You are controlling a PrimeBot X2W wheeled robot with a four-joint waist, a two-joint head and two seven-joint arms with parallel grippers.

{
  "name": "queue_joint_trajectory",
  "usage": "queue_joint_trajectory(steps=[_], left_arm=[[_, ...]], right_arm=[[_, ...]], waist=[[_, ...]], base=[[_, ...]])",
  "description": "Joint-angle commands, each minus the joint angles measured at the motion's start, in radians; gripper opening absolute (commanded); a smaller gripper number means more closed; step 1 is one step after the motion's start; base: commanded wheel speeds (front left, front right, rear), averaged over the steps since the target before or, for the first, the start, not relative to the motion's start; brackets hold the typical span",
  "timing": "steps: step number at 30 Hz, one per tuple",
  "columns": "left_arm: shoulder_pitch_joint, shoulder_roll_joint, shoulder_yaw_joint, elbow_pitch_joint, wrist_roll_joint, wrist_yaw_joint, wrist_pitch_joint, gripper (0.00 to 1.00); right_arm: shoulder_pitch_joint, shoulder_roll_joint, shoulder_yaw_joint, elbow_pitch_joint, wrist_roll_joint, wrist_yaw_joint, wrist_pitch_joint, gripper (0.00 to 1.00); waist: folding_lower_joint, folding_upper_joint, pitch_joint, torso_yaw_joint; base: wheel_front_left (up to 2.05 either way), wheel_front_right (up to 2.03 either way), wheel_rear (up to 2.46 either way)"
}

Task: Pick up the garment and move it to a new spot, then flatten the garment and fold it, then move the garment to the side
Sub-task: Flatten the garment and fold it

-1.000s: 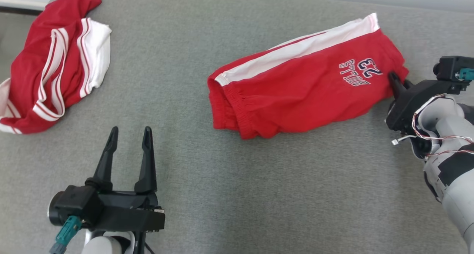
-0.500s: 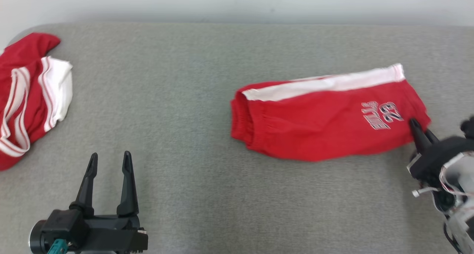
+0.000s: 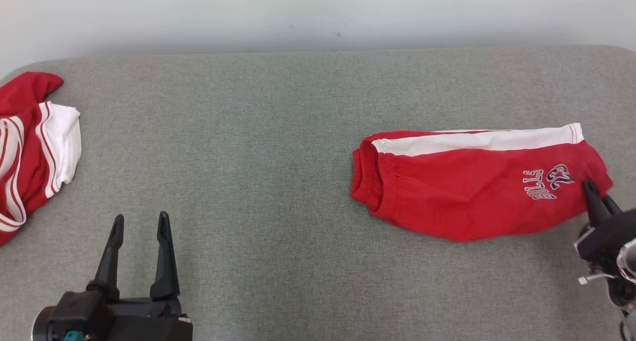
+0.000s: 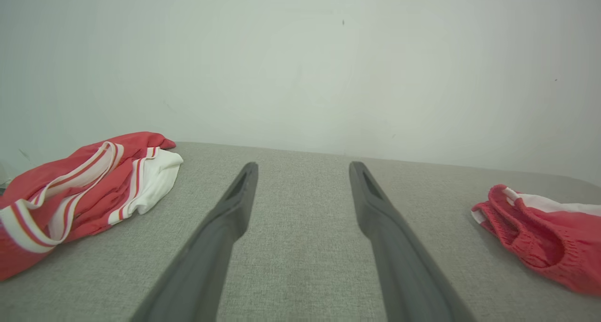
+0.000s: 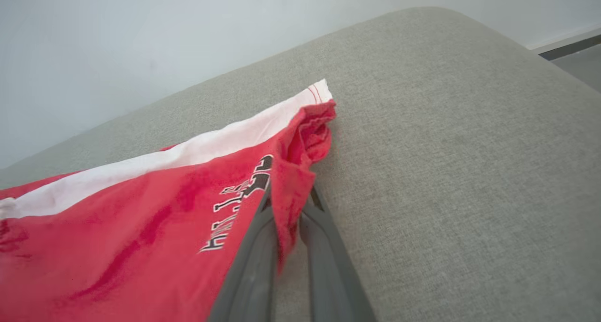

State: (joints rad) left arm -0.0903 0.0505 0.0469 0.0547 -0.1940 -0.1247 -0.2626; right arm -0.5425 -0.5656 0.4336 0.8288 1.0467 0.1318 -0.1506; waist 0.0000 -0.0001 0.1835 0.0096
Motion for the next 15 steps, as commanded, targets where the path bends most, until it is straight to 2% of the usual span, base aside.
queue_joint_trajectory(steps=[1, 8, 15], left_arm=[[0.01, 0.0, 0.004, -0.002, 0.001, -0.007, -0.003, 1.0], [0.018, 0.0, 0.01, -0.005, -0.003, -0.004, -0.003, 1.0], [0.023, 0.0, -0.006, -0.003, -0.017, 0.003, -0.003, 1.0]], right_arm=[[-0.016, 0.013, 0.004, -0.016, -0.02, -0.002, -0.01, 0.0], [-0.014, 0.044, 0.019, -0.149, -0.071, -0.002, -0.022, 0.0], [0.039, 0.118, 0.047, -0.318, -0.158, -0.002, 0.015, 0.0]], waist=[[0.0, 0.0001, -0.002, 0.001], [0.0, 0.0001, -0.013, 0.003], [0.0, 0.0001, -0.023, 0.018]], base=[[0.0, 0.0, 0.0], [0.0, 0.0, 0.0], [0.0, 0.0, 0.0]])
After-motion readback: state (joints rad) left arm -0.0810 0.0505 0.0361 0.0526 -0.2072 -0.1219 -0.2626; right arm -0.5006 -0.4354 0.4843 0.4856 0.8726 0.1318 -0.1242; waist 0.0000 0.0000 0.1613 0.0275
